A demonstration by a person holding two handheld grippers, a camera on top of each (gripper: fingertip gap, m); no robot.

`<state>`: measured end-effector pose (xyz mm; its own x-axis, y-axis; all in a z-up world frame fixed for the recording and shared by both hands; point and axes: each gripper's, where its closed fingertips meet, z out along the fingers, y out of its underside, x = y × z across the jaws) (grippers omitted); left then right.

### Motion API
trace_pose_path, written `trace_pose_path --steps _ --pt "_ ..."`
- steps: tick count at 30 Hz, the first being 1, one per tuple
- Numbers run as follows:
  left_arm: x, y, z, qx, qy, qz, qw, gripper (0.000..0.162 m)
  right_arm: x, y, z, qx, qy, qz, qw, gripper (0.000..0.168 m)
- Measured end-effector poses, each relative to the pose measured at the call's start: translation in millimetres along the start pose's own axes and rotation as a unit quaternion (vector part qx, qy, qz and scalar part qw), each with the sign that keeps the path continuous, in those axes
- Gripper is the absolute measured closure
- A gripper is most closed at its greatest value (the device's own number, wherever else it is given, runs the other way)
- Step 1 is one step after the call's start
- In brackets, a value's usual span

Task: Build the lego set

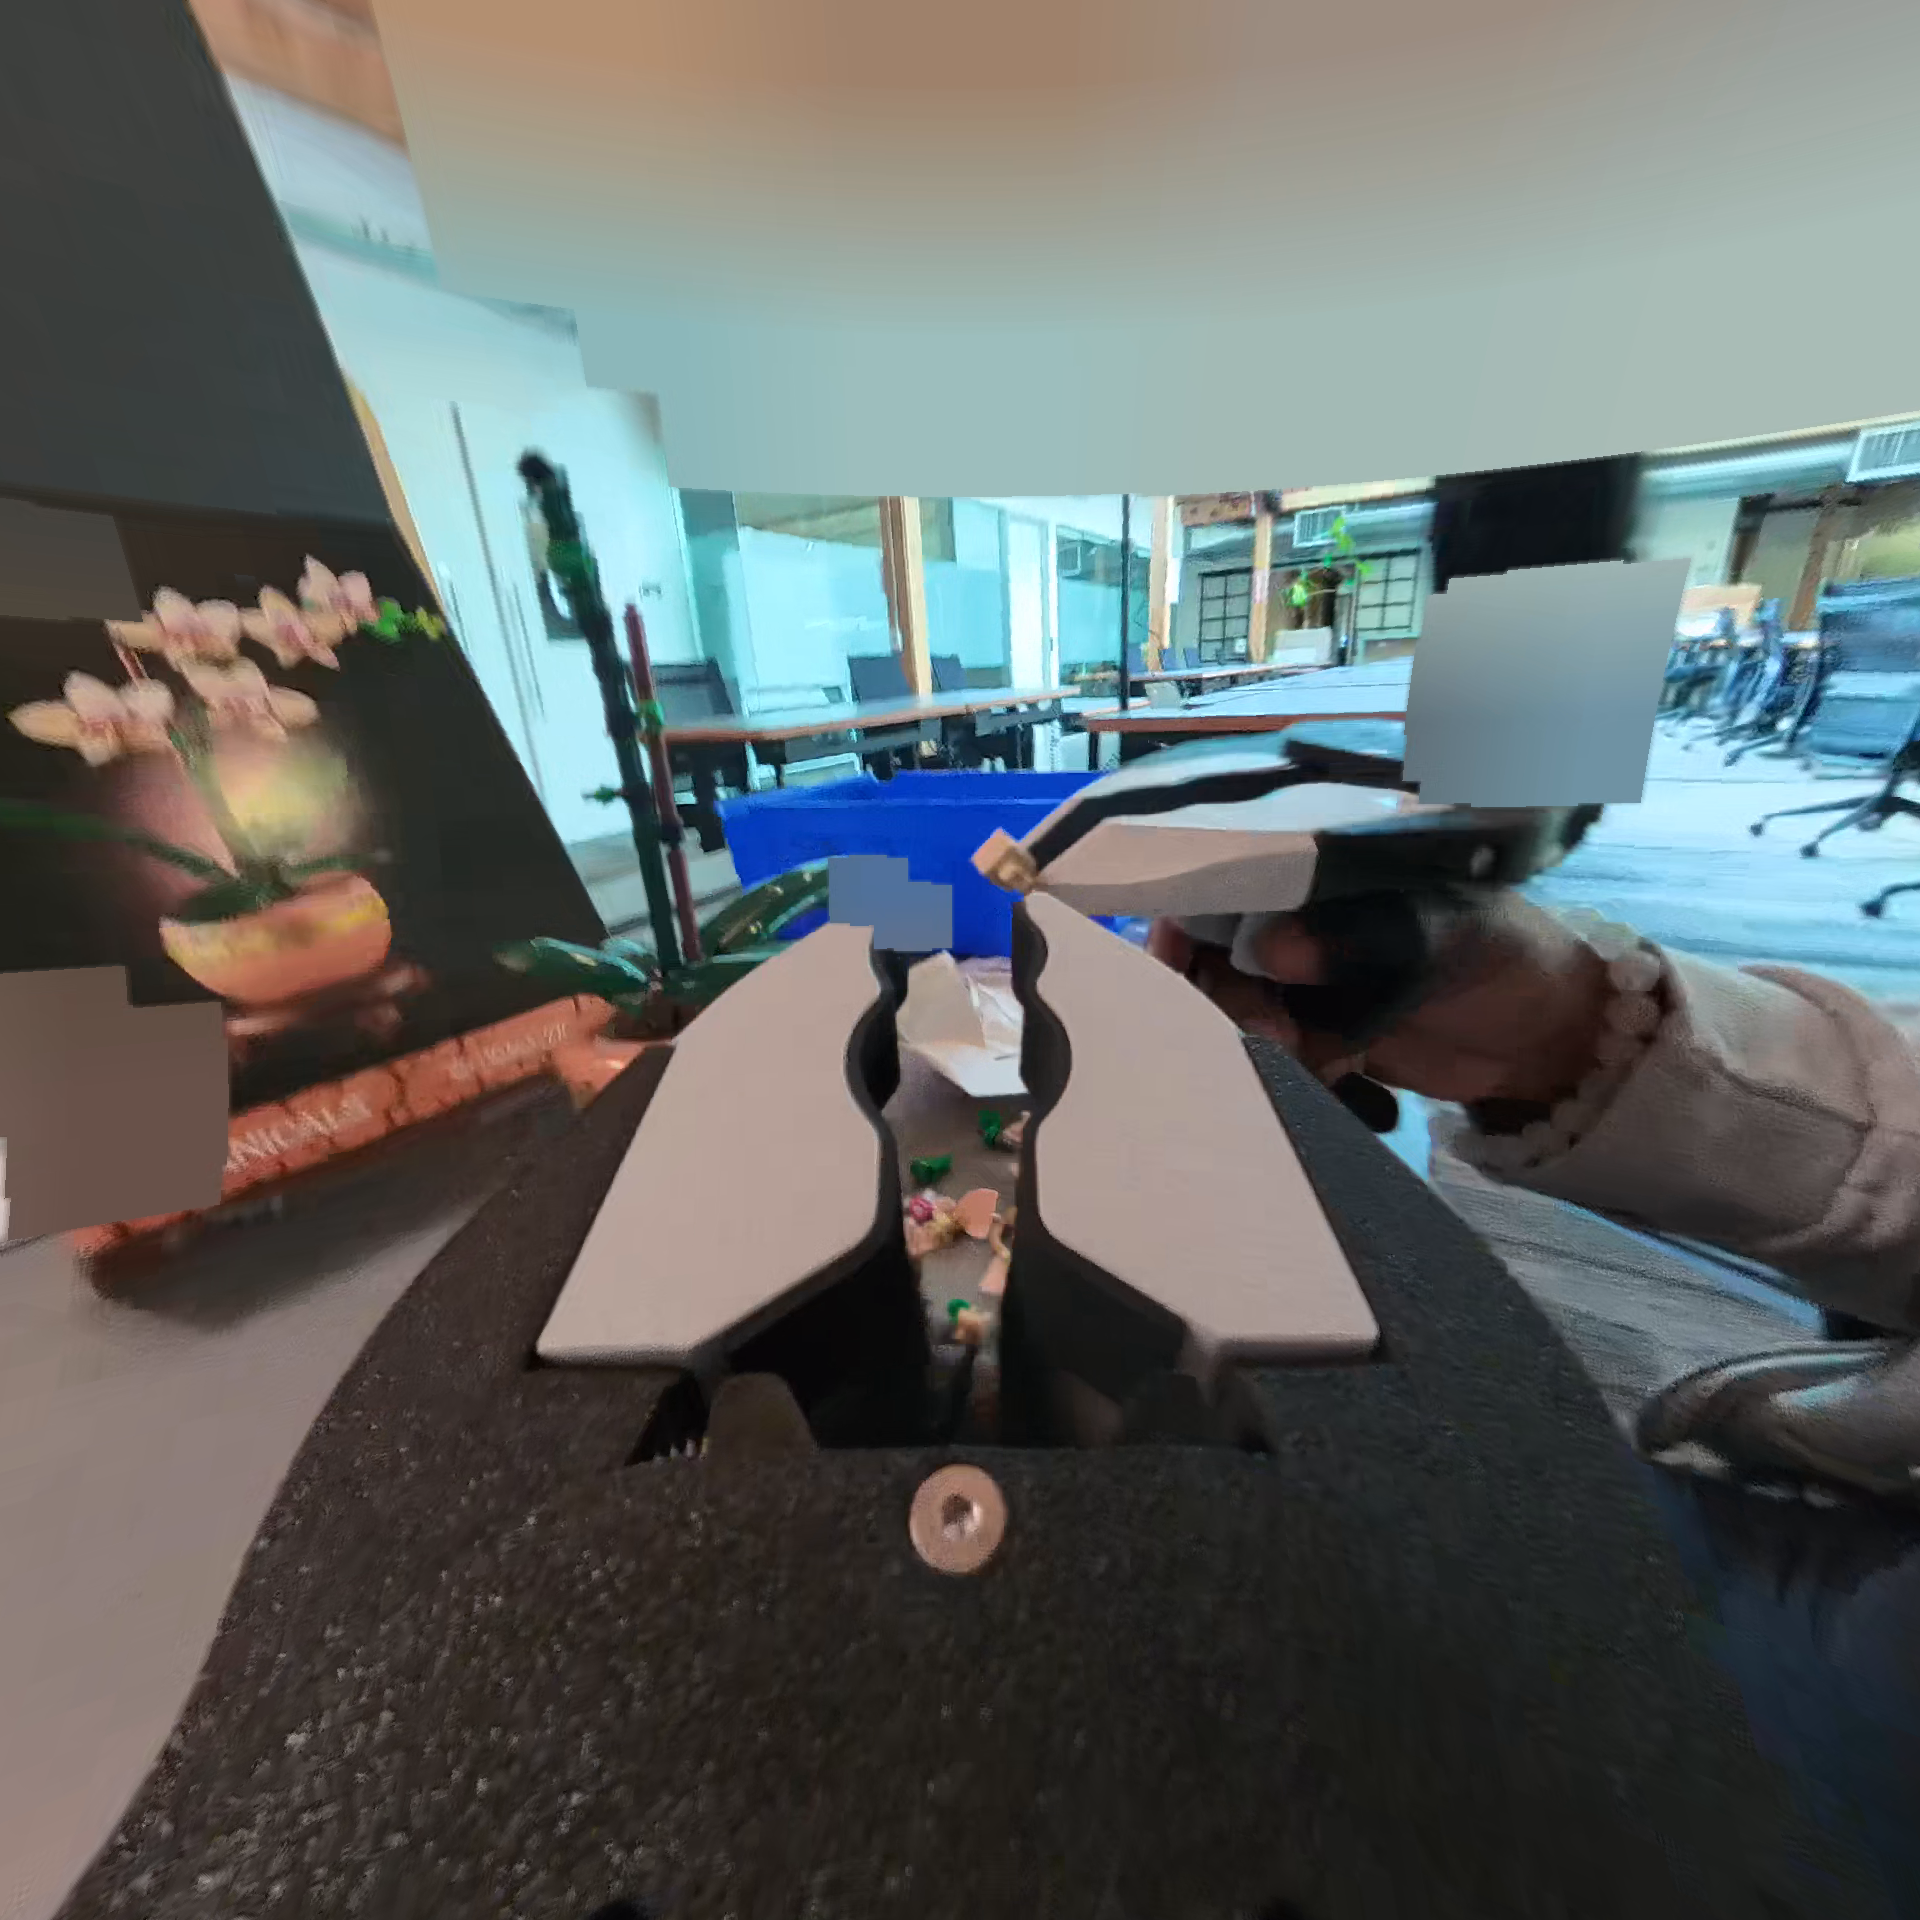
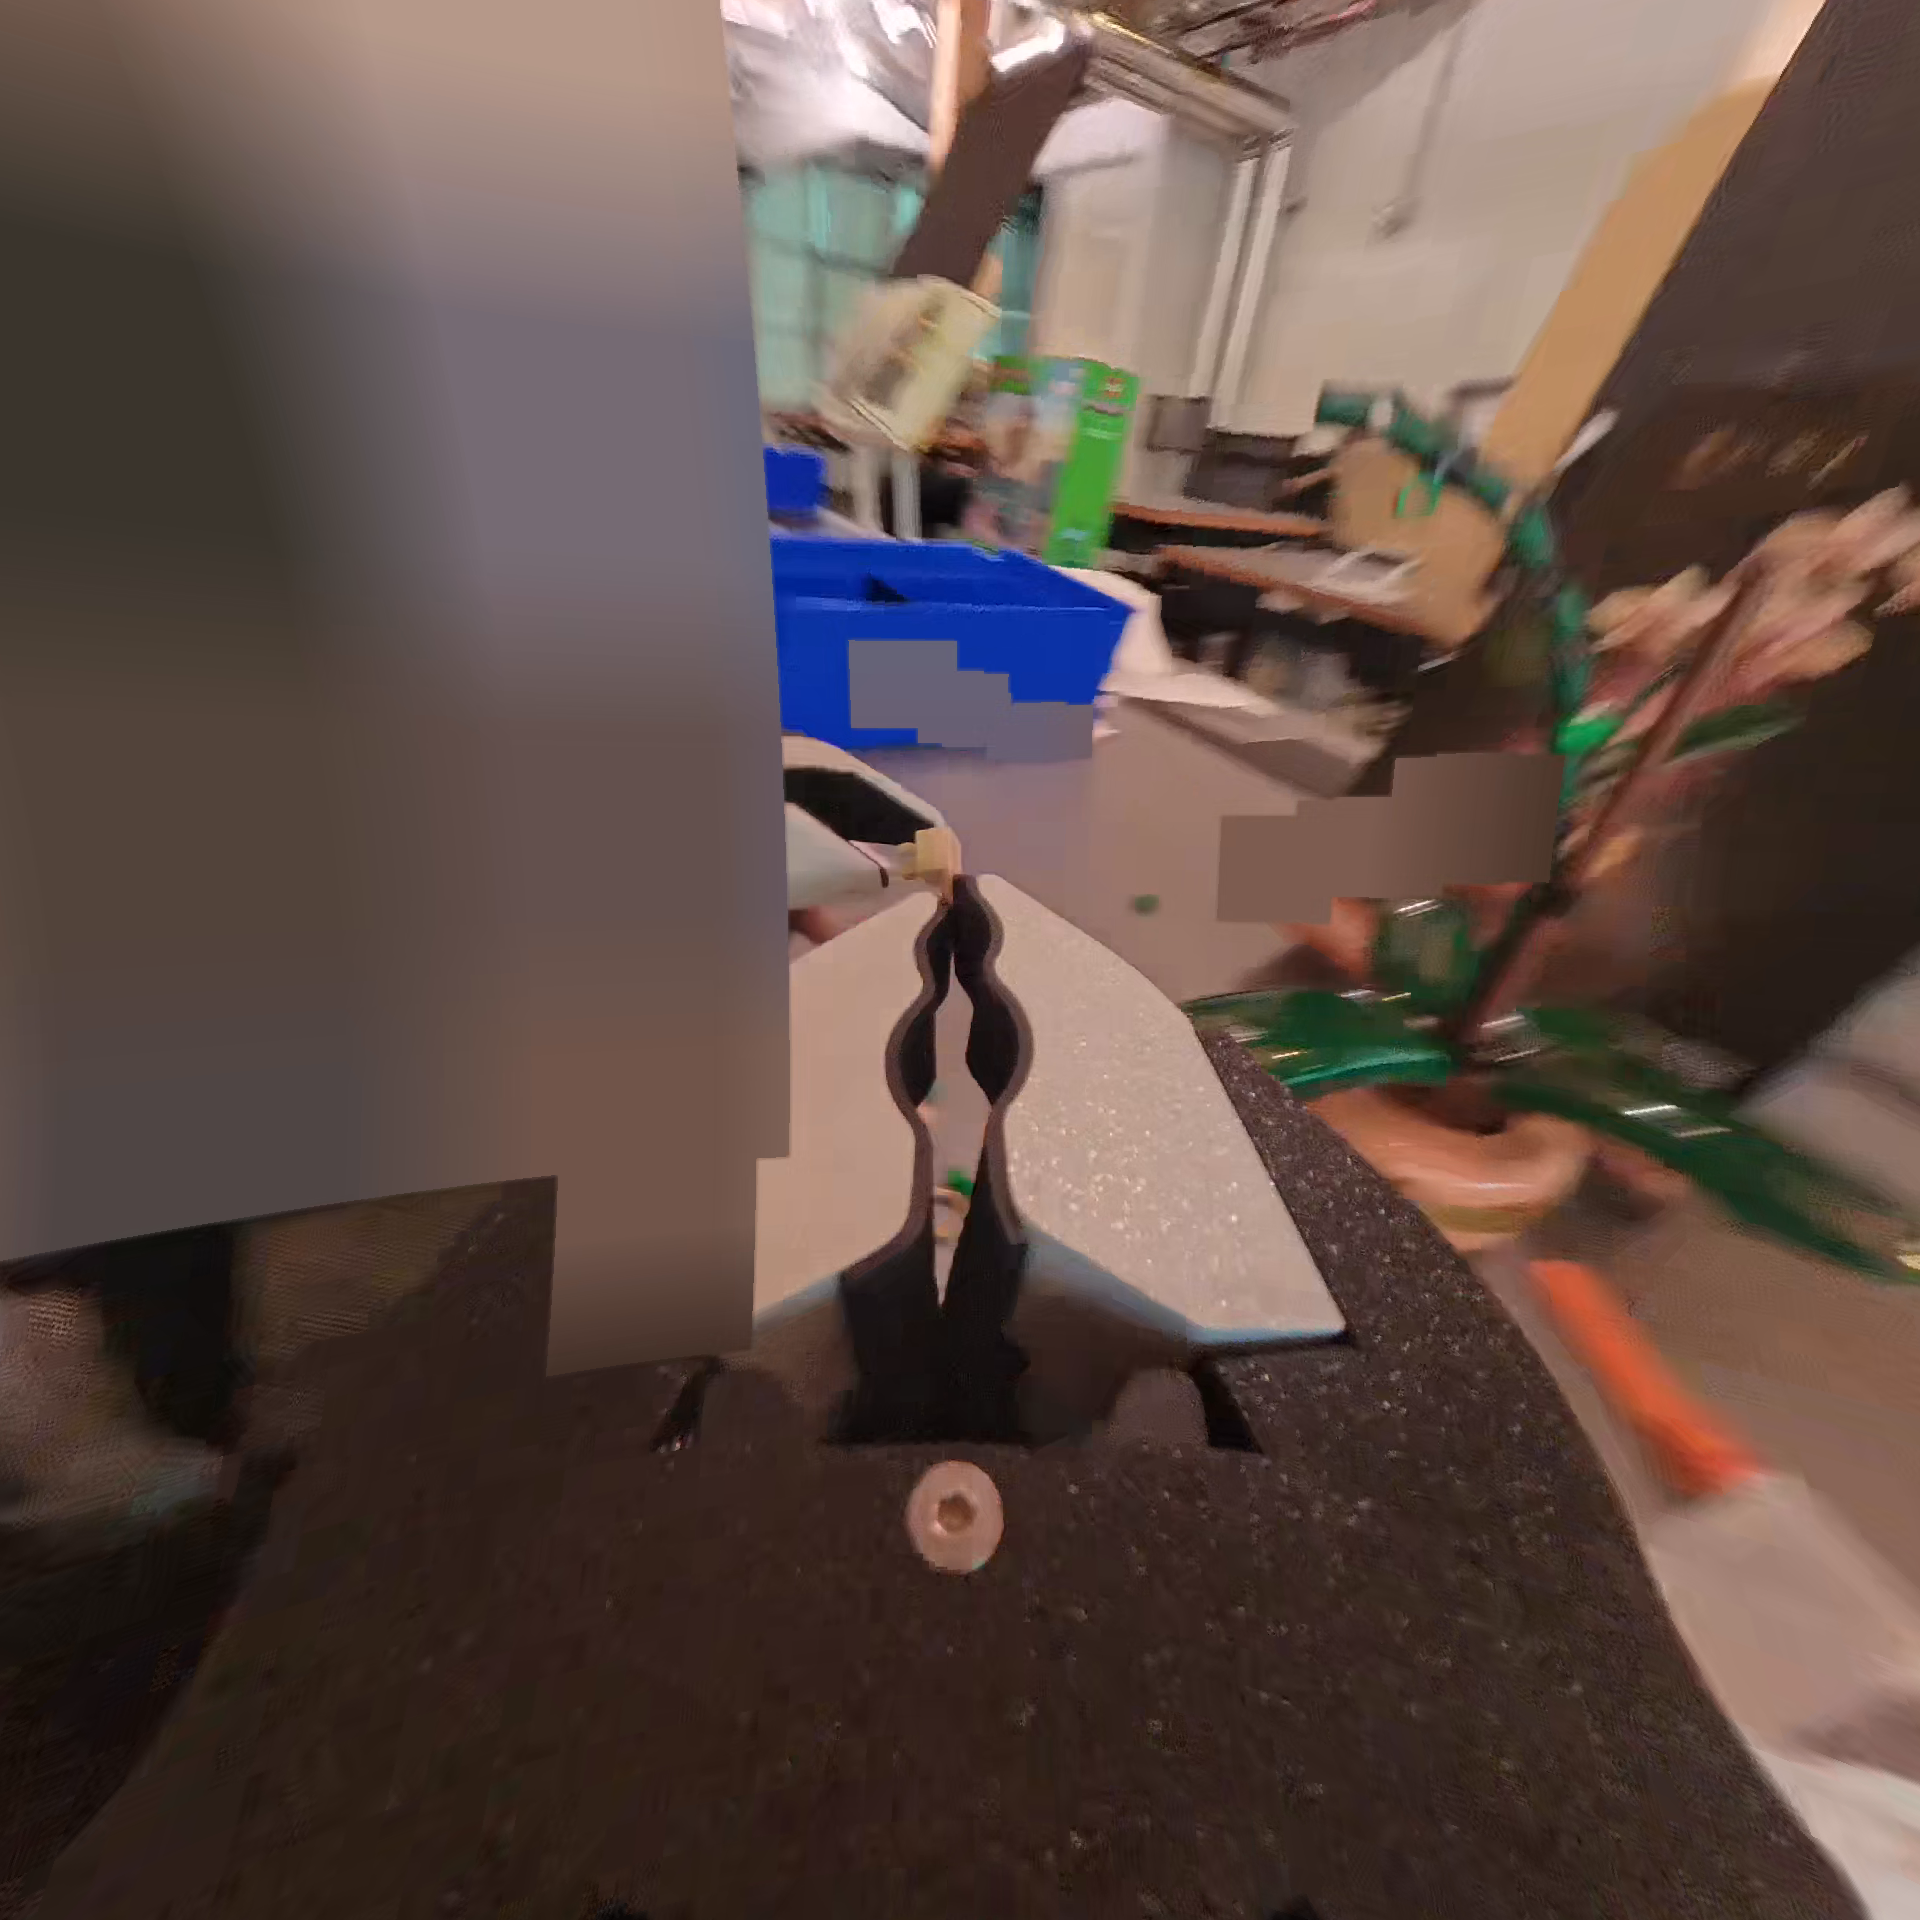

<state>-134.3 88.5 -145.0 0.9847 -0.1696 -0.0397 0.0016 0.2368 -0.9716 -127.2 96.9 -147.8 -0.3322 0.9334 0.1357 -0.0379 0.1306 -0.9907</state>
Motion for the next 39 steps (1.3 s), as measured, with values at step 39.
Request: trace_pose_path --steps 39 --pt "25 20 3 -0.054 0.152 -0.317 0.935 0.156 -3 13 -8 -0.054 0.052 -0.237 0.969 0.168"
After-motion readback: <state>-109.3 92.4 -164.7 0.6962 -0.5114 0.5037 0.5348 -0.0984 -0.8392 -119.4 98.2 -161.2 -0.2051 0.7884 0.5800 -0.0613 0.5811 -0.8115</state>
